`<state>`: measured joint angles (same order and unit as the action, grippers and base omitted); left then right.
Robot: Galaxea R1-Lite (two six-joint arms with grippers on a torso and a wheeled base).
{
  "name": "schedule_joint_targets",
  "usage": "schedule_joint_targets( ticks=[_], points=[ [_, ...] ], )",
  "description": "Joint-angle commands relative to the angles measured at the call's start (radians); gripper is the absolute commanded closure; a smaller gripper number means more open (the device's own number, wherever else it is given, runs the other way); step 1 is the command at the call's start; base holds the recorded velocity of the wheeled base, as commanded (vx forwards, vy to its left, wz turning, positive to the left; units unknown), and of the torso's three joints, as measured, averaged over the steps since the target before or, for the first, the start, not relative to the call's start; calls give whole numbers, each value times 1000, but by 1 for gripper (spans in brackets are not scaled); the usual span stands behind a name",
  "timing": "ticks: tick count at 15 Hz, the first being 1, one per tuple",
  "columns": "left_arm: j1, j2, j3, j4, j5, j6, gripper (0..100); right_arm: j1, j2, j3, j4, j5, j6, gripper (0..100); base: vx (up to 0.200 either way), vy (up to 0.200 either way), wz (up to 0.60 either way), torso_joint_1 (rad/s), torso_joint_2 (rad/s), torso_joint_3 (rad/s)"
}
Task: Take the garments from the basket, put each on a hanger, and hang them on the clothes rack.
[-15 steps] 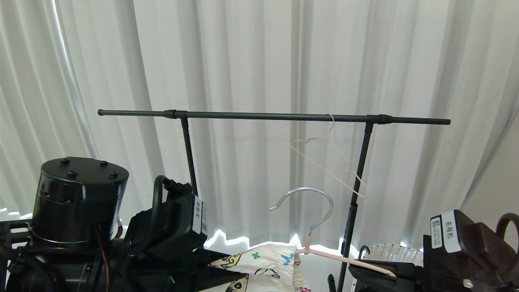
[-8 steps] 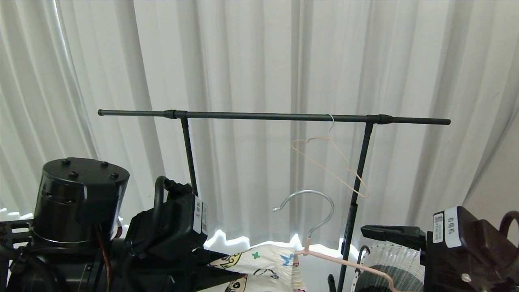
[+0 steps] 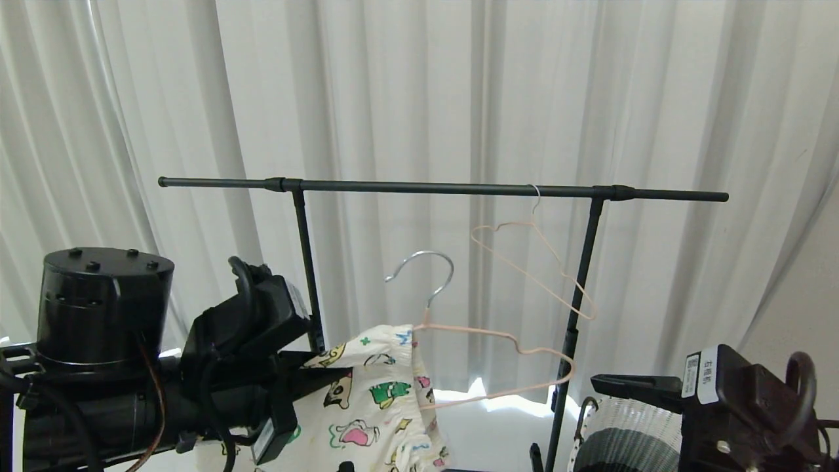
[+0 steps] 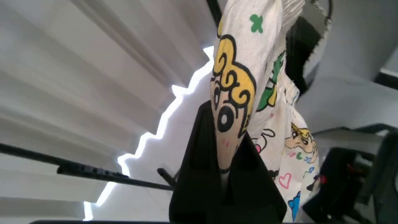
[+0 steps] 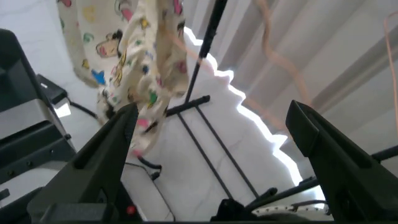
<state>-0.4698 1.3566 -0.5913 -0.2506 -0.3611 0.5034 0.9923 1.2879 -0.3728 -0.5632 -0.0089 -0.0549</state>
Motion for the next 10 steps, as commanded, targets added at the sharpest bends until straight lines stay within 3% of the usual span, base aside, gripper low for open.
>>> schedule_joint_targets(
  ticks=[1,3,7,10],
  points=[
    [33,6,-64,-29,14,-54,100,-12,62,-9,-4,0,47,0,0,0,0,0,0,0],
    [30,7,-147,-30,62,-134,100,-14,125,-46,-26,-25,219,0,0,0,0,0,0,0],
    [26,4,-168,-32,65,-138,100,-14,289,-232,-57,-152,474,0,0,0,0,0,0,0],
    [-13,1,-179,-32,65,-138,100,-12,415,-374,-57,-223,560,0,0,0,0,0,0,0]
  ],
)
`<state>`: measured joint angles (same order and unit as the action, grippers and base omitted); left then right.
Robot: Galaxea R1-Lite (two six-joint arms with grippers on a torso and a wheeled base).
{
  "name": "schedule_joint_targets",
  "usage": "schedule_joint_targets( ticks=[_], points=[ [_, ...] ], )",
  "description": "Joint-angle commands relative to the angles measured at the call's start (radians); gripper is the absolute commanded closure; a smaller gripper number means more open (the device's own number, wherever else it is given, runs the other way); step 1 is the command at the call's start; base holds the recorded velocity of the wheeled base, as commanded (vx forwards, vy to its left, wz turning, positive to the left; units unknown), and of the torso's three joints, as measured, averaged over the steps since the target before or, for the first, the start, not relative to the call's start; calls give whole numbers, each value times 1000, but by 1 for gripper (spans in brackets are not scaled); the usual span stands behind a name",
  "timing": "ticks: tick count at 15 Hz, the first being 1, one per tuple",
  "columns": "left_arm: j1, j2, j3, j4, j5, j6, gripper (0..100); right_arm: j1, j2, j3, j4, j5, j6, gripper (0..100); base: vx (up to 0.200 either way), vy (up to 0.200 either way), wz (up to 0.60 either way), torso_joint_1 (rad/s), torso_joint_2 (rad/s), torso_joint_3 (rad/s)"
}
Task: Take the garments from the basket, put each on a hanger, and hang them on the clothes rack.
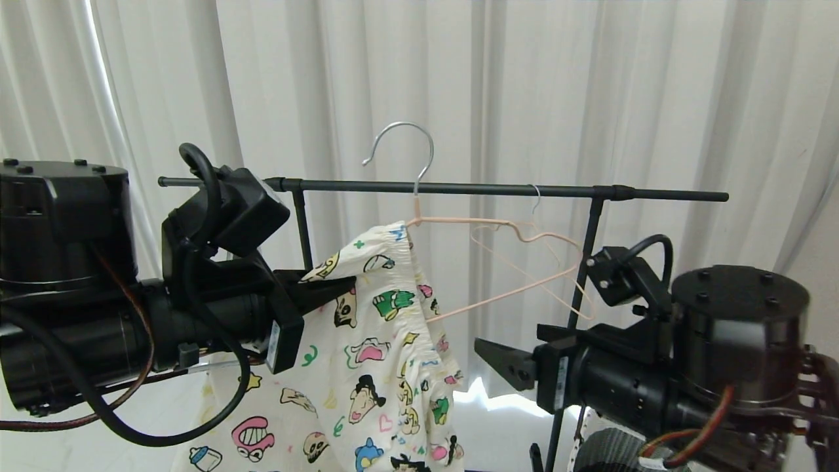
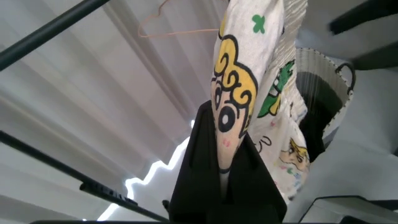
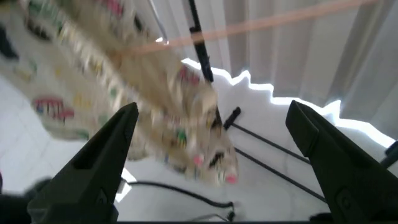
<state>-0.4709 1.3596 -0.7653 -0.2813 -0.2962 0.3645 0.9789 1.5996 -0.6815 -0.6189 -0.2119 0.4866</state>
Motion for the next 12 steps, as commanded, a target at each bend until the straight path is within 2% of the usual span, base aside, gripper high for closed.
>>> schedule_joint_targets(
  ticks=[1,6,9,12],
  points=[
    [-17,0,-9,-1,0,-1,100,1,114,-73,1,-23,18,0,0,0,0,0,0,0],
    [-23,-4,-38,-1,0,-2,100,44,149,-75,2,-27,18,0,0,0,0,0,0,0],
    [-23,-28,-45,-3,-1,-71,100,44,152,-72,7,-40,20,0,0,0,0,0,0,0],
    [-25,-40,-46,-22,-1,-76,100,46,155,-67,44,-40,20,0,0,0,0,0,0,0]
  ],
)
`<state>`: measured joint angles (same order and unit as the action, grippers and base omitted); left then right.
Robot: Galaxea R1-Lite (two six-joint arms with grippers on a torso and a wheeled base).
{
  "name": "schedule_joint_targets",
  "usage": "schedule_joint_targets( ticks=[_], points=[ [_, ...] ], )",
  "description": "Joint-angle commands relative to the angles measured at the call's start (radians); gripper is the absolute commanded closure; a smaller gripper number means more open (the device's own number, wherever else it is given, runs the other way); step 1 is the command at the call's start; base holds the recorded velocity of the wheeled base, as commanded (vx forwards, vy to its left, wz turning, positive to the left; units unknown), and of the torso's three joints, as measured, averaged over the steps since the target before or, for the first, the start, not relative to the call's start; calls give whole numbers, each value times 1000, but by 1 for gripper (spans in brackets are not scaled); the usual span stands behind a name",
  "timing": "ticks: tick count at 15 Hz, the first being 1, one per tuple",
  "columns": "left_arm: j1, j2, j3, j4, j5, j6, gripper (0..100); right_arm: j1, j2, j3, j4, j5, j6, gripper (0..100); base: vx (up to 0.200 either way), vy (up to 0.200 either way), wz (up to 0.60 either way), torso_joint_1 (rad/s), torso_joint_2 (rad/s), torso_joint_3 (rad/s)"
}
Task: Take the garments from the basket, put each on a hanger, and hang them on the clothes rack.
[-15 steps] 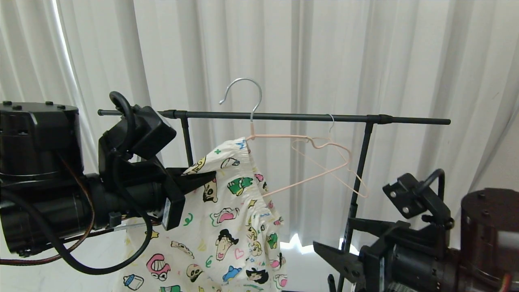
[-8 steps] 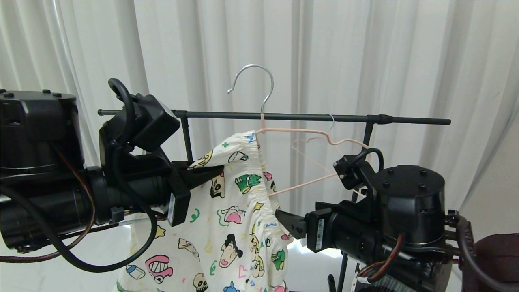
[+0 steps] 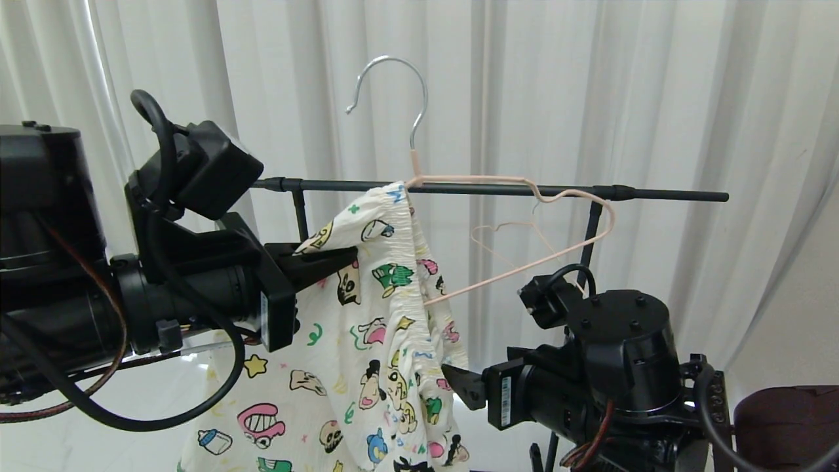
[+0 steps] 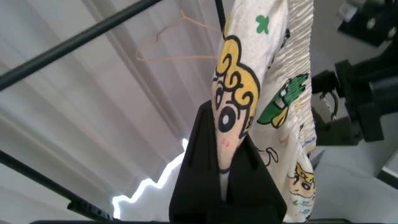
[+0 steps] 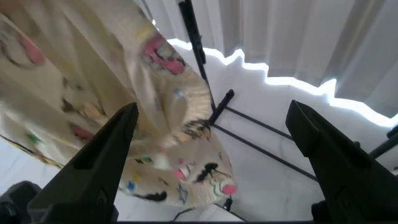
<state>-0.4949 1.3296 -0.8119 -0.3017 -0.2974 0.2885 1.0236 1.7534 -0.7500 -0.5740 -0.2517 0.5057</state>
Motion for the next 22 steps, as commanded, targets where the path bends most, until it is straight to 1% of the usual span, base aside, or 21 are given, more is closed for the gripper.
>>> schedule_joint_targets(
  ticks=[1,4,7,10,13,18,19,22],
  points=[
    [-1,-10,0,-7,0,0,100,1,1,1,3,0,0,0,0,0,0,0,0,0],
    [-1,-12,-1,-33,0,0,100,1,0,6,5,0,0,0,0,0,0,0,0,0],
    [-1,-12,-1,-42,0,0,100,1,-5,44,5,-8,-4,0,0,0,0,0,0,0],
    [2,-15,0,-42,0,0,100,-4,-6,75,5,-61,-4,0,0,0,0,0,0,0],
    [2,-15,0,-42,0,0,100,-8,-15,101,5,-67,-4,0,0,0,0,0,0,0],
    [2,-16,5,-42,0,1,100,-10,-15,101,3,-90,-7,0,0,0,0,0,0,0],
    [6,-16,11,-43,1,3,100,-27,-15,106,5,-106,-7,0,0,0,0,0,0,0],
    [6,-15,13,-43,1,4,100,-59,-28,107,5,-109,-23,0,0,0,0,0,0,0]
  ],
)
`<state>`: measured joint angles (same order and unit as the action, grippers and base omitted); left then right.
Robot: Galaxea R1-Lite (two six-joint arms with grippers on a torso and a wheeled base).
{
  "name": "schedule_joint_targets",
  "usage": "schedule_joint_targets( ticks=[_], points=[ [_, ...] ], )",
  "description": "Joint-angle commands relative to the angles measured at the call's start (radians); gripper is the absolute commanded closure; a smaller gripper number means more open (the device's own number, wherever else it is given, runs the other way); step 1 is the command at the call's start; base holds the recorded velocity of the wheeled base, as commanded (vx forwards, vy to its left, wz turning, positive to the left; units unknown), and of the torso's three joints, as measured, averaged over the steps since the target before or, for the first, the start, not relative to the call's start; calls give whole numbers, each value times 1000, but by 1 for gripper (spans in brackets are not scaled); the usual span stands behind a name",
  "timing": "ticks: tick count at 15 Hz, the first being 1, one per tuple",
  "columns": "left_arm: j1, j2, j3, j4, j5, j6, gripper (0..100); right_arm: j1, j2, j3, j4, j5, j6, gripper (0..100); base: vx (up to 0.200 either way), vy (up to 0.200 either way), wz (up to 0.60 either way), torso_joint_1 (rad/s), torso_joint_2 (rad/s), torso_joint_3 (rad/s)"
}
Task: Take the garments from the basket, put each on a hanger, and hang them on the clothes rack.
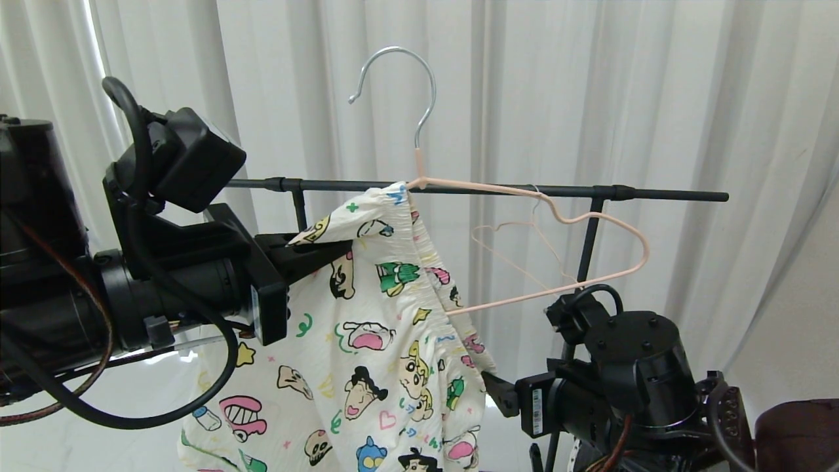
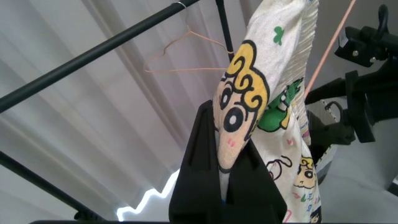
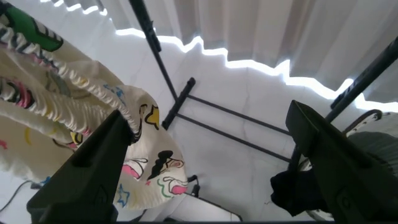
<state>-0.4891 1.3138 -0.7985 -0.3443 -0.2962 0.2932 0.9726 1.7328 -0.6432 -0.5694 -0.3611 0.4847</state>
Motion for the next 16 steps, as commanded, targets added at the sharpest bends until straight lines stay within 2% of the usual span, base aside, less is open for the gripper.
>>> schedule_joint_targets(
  ticks=[1,7,10,11,16],
  points=[
    [0,1,-1,-1,0,0,100,-8,-9,5,0,1,-5,0,0,0,0,0,0,0],
    [0,-1,-1,-1,0,0,100,-3,-9,5,-1,-2,-21,0,0,0,0,0,0,0],
    [-2,1,-1,-1,0,1,100,-3,-9,16,-3,-25,-86,0,0,0,0,0,0,0],
    [-3,1,-1,-1,0,1,100,-2,-6,16,-7,-24,-101,100,0,0,0,0,0,0],
    [-3,-1,-1,-1,0,1,100,0,-1,14,-14,-27,-104,100,0,0,0,0,0,0]
  ],
)
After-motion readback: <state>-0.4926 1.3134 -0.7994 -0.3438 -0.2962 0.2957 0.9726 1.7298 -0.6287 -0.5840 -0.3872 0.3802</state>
